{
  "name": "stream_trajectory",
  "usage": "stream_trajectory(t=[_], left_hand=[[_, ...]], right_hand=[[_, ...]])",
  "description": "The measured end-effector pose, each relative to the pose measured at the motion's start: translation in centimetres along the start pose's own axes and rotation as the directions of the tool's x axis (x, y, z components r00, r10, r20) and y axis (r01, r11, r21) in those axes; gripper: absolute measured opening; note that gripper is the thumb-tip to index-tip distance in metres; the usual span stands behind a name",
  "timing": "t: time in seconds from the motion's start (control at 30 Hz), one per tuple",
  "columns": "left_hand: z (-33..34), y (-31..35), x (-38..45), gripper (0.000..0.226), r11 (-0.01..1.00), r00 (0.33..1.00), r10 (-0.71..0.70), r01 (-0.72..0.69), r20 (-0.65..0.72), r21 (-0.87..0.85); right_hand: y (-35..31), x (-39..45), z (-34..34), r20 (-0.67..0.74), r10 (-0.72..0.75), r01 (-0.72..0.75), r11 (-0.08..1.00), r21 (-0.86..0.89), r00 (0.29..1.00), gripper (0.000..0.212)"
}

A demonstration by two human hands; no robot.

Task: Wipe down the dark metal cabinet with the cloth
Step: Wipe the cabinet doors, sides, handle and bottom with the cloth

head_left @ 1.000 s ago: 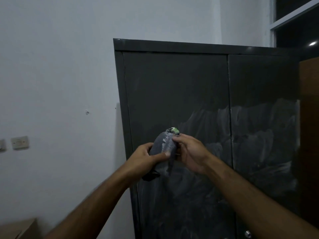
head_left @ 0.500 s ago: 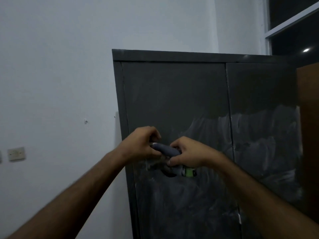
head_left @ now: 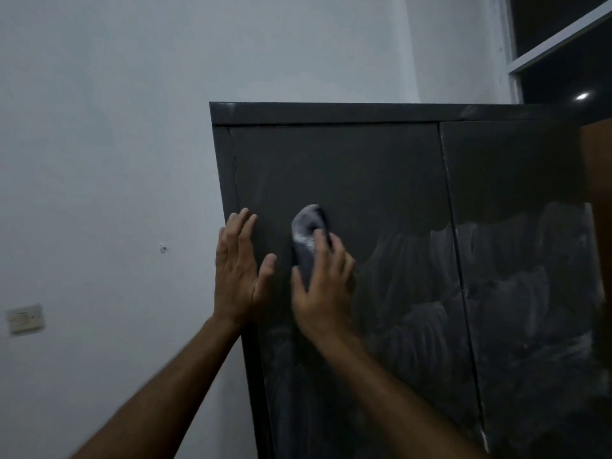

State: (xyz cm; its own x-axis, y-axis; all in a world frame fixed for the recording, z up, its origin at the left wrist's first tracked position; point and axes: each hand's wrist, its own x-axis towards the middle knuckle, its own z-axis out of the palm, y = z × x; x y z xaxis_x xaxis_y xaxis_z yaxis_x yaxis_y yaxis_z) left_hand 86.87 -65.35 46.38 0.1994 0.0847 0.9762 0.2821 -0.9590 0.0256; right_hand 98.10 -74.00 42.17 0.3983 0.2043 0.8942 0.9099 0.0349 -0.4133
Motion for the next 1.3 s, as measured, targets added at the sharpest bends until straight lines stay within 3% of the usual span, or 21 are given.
stream_trajectory(t=[0.1,0.2,0.33,0.4,0.47,0.53,0.57,0.63,0.7,0.77,0.8,0.87,0.93,0.97,1.0,1.07,1.13,1.17,1.23,1.3], left_hand=[[0.4,-0.8,0.0,0.076,0.998,1.0,0.023,-0.023,0.007,-0.063],[0.8,-1.5,0.1,0.076,0.995,0.998,0.065,-0.067,-0.021,-0.07],[1.1,-1.9,0.0,0.074,0.994,0.993,0.109,-0.11,-0.042,-0.019],[1.1,-2.2,-0.1,0.074,0.991,0.992,0.127,-0.126,-0.022,0.052],[1.2,-2.3,-0.2,0.073,0.983,0.992,0.128,-0.126,-0.009,0.137],[1.4,-2.3,-0.2,0.072,0.972,0.992,0.128,-0.123,-0.009,0.202],[1.4,-2.2,-0.2,0.07,0.967,0.991,0.133,-0.128,-0.011,0.22],[1.4,-2.2,-0.2,0.068,0.963,0.988,0.154,-0.147,-0.015,0.227],[1.5,-2.3,-0.2,0.068,0.961,0.986,0.163,-0.154,-0.021,0.228],[1.6,-2.6,-0.2,0.069,0.956,0.985,0.168,-0.157,-0.024,0.249],[1.7,-2.6,-0.3,0.07,0.95,0.985,0.17,-0.157,-0.023,0.269],[1.9,-2.7,-0.2,0.072,0.931,0.985,0.171,-0.155,-0.019,0.33],[2.1,-2.6,-0.2,0.074,0.902,0.983,0.182,-0.164,-0.009,0.399],[2.2,-2.5,-0.3,0.074,0.888,0.981,0.194,-0.175,-0.001,0.426],[2.2,-2.3,-0.3,0.073,0.876,0.978,0.207,-0.189,0.007,0.445],[2.0,-1.9,-0.4,0.071,0.856,0.971,0.236,-0.226,0.038,0.465],[1.7,-1.6,-0.3,0.07,0.836,0.958,0.273,-0.279,0.082,0.473],[1.7,-1.4,-0.3,0.069,0.826,0.951,0.291,-0.306,0.107,0.474],[1.9,-0.6,-0.3,0.068,0.812,0.932,0.32,-0.362,0.17,0.459],[2.8,0.7,-0.3,0.068,0.811,0.912,0.341,-0.408,0.227,0.419]], right_hand=[[-1.6,1.3,2.8,0.1,-0.089,0.108,0.973,-0.205,0.991,0.067],[-1.7,2.9,4.5,0.018,-0.153,0.154,0.962,-0.226,0.988,0.057],[2.7,-0.3,5.2,0.109,-0.435,0.448,0.862,-0.237,0.894,0.062],[5.6,-0.1,3.8,0.063,-0.387,0.389,0.882,-0.266,0.92,0.058],[5.8,2.3,2.4,-0.038,-0.205,0.188,0.944,-0.273,0.978,0.056],[3.7,5.3,2.4,-0.137,-0.012,-0.016,0.98,-0.197,0.99,0.06],[2.5,5.9,2.8,-0.148,0.019,-0.046,0.983,-0.18,0.989,0.061],[2.0,5.0,3.9,-0.115,-0.135,0.107,0.969,-0.221,0.984,0.061],[4.6,1.7,4.3,0.041,-0.419,0.415,0.873,-0.258,0.907,0.061],[9.3,-0.8,2.8,0.124,-0.515,0.527,0.803,-0.278,0.848,0.058],[11.7,-0.7,1.7,0.084,-0.475,0.475,0.821,-0.317,0.876,0.056],[14.0,1.9,-0.9,-0.025,-0.218,0.198,0.923,-0.33,0.976,0.059],[13.3,6.3,-1.9,-0.146,0.059,-0.091,0.971,-0.222,0.988,0.064],[11.9,7.7,-1.9,-0.159,0.108,-0.137,0.973,-0.188,0.981,0.064],[10.6,8.0,-1.3,-0.163,0.075,-0.108,0.973,-0.204,0.984,0.064],[9.8,5.7,0.7,-0.078,-0.159,0.132,0.951,-0.28,0.984,0.062],[12.0,1.6,0.8,0.077,-0.37,0.375,0.875,-0.306,0.926,0.06],[14.0,0.7,0.0,0.125,-0.412,0.43,0.849,-0.306,0.903,0.06],[17.7,1.9,-2.3,0.067,-0.356,0.356,0.869,-0.343,0.932,0.059],[19.0,5.9,-4.2,-0.055,-0.114,0.091,0.945,-0.314,0.992,0.06]])
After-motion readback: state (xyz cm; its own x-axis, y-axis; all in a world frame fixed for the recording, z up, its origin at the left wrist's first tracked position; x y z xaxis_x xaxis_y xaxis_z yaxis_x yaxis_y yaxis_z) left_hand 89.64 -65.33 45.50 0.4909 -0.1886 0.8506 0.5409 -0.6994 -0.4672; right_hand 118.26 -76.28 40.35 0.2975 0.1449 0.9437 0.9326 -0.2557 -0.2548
